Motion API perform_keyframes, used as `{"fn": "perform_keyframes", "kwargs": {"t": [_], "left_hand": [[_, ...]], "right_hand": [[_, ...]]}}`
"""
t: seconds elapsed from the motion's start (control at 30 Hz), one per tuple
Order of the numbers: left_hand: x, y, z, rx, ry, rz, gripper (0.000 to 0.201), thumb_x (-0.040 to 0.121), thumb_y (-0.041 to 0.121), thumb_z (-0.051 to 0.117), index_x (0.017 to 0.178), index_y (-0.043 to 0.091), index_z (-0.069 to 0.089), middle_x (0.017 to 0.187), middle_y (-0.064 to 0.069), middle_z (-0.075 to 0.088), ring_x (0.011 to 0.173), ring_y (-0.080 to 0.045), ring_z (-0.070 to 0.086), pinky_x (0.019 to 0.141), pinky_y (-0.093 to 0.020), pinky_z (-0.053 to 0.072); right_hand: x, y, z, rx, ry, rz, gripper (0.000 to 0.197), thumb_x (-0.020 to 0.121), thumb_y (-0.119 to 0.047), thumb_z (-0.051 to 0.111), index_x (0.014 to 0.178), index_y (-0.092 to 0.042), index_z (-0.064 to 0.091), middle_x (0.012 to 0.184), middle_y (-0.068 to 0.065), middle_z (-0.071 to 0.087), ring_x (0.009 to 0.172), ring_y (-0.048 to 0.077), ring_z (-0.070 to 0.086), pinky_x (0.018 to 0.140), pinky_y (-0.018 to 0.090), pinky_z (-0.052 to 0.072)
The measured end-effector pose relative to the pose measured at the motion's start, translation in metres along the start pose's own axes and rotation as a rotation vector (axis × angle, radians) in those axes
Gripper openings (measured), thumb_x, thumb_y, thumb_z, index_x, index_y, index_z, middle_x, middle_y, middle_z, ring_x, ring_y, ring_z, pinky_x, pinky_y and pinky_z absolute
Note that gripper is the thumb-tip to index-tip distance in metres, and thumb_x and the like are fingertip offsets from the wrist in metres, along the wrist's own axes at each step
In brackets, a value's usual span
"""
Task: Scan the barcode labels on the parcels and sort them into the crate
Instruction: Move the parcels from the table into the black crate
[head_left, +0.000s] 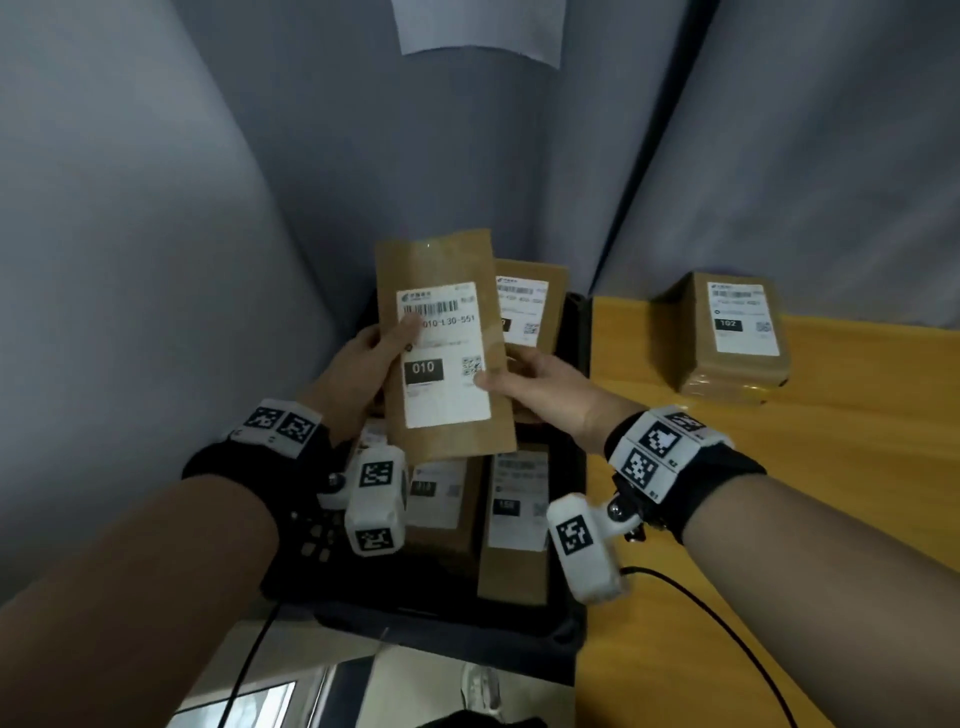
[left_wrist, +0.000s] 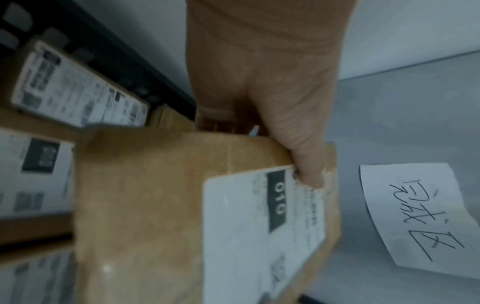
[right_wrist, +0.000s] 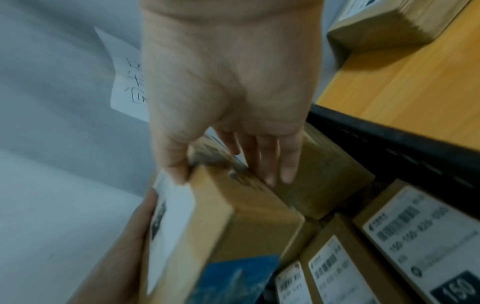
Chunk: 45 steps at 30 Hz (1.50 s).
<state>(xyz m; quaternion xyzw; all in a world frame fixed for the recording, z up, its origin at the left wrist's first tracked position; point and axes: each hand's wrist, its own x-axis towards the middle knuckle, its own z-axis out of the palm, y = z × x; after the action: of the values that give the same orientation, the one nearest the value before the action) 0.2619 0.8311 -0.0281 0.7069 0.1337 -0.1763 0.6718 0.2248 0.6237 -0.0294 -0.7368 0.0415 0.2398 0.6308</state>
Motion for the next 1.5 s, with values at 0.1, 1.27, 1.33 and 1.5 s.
{"fn": "perform_keyframes", "kwargs": {"t": [0.1, 1.27, 1.33, 1.5], "left_hand": [[0.002, -0.014, -0.034, 0.083, 0.063, -0.05, 0.037, 0.08, 0.049, 0.07, 0.105, 0.023, 0.064, 0.098, -0.006, 0.075, 0.091, -0.026, 0.072, 0.086, -0.046, 0.055], [0.025, -0.084, -0.043, 1.517, -0.115, -0.131, 0.104, 0.076, 0.071, 0.055, 0.151, 0.034, -0.006, 0.16, -0.012, -0.011, 0.144, -0.042, -0.002, 0.116, -0.055, 0.014], [0.024, -0.087, -0.044, 1.527, -0.119, -0.133, 0.094, 0.08, 0.071, 0.049, 0.153, 0.028, 0.007, 0.16, -0.015, 0.005, 0.145, -0.039, 0.001, 0.117, -0.051, 0.012], [0.015, -0.08, -0.017, 1.383, 0.061, 0.154, 0.068, 0.087, 0.047, 0.055, 0.141, 0.013, 0.034, 0.147, -0.015, 0.03, 0.135, -0.034, 0.026, 0.11, -0.045, 0.029]], "right_hand": [[0.013, 0.008, 0.023, -0.076, 0.076, 0.006, 0.05, 0.092, -0.019, 0.063, 0.139, -0.014, 0.044, 0.114, -0.002, 0.06, 0.1, 0.01, 0.057, 0.078, 0.015, 0.046], [0.042, 0.086, 0.056, -0.27, 0.278, 0.261, 0.036, 0.096, -0.019, 0.055, 0.131, -0.009, 0.054, 0.12, 0.011, 0.06, 0.111, 0.027, 0.059, 0.097, 0.04, 0.05], [0.042, 0.084, 0.055, -0.274, 0.285, 0.259, 0.036, 0.095, -0.019, 0.055, 0.129, -0.008, 0.055, 0.124, 0.012, 0.059, 0.114, 0.028, 0.058, 0.1, 0.043, 0.048], [0.032, 0.08, 0.04, -0.206, 0.31, 0.26, 0.034, 0.094, -0.019, 0.056, 0.127, -0.01, 0.055, 0.116, 0.01, 0.06, 0.105, 0.029, 0.062, 0.095, 0.045, 0.052]]}}
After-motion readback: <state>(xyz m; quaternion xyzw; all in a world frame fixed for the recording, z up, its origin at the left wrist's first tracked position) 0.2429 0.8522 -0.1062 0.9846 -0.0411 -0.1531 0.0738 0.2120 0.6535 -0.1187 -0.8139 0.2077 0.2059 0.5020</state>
